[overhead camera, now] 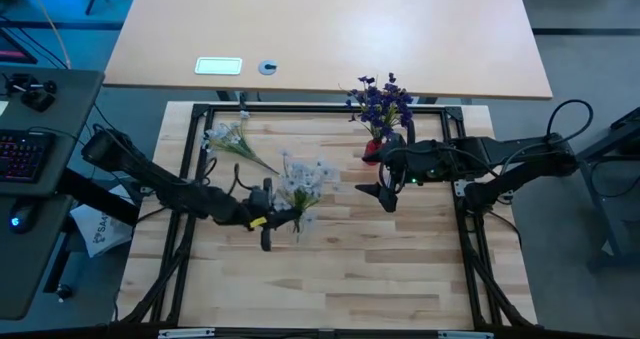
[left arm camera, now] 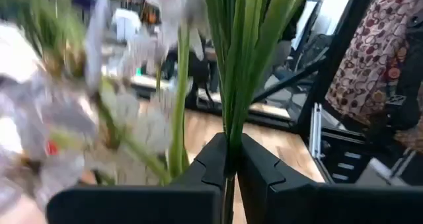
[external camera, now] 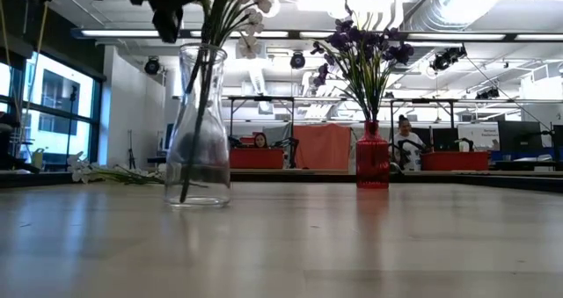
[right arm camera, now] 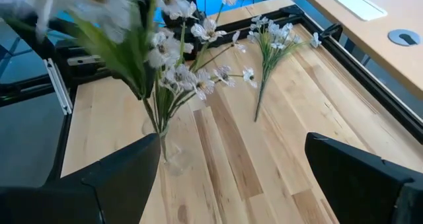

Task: Sort flowers into vase by color
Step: Put the bottom white flowers into the transparent vase, then put the white flowers into the transparent vase

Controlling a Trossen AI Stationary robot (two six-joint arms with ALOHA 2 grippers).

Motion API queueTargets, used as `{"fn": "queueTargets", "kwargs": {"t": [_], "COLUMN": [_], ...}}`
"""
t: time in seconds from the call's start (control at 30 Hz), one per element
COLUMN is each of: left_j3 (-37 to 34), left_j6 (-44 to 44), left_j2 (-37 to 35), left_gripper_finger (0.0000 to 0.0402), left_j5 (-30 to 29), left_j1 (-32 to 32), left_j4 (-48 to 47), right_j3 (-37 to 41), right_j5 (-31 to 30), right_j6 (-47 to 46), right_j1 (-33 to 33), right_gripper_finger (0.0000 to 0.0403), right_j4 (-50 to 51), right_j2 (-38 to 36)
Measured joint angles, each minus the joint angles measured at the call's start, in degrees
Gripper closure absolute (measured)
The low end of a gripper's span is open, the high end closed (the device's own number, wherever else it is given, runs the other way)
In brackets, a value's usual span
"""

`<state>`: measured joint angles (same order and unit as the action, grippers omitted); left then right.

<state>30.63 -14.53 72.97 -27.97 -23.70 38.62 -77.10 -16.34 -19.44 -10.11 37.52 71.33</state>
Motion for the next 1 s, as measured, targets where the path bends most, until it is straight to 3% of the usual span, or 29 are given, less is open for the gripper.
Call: {"fn": "queueTargets", "kwargs": {"t": [0.37, 0.6, 0.83, 1.0], "left_j3": [0.1, 0.1, 2.5, 10.8], "left_j6": [-3.1, -7.8, -7.5, -3.3], "left_j2": [-4.5, -13.8, -24.2, -26.8], "left_gripper_finger": [0.0275, 0.0209, 0.0186, 0.0185], "left_j5": [1.1, 1.9, 3.3, 3.1], "left_j1": [-0.9, -2.9, -4.1, -1.8], "left_j4": [-5.3, -19.3, -24.1, -36.9], "right_j3": [0.0, 0.0, 0.0, 0.0], "right_j5": [0.0, -0.2, -1.2, -1.3], "right_j6": [0.0, -0.1, -0.4, -1.3], "right_j1": [0.0, 0.0, 0.0, 0.0], "right_gripper_finger": [0.0029, 0.0029, 0.0029, 0.0029], "right_j4": [0.1, 0.0, 0.0, 0.0], "right_j2": [0.0, 0.0, 0.0, 0.0]}}
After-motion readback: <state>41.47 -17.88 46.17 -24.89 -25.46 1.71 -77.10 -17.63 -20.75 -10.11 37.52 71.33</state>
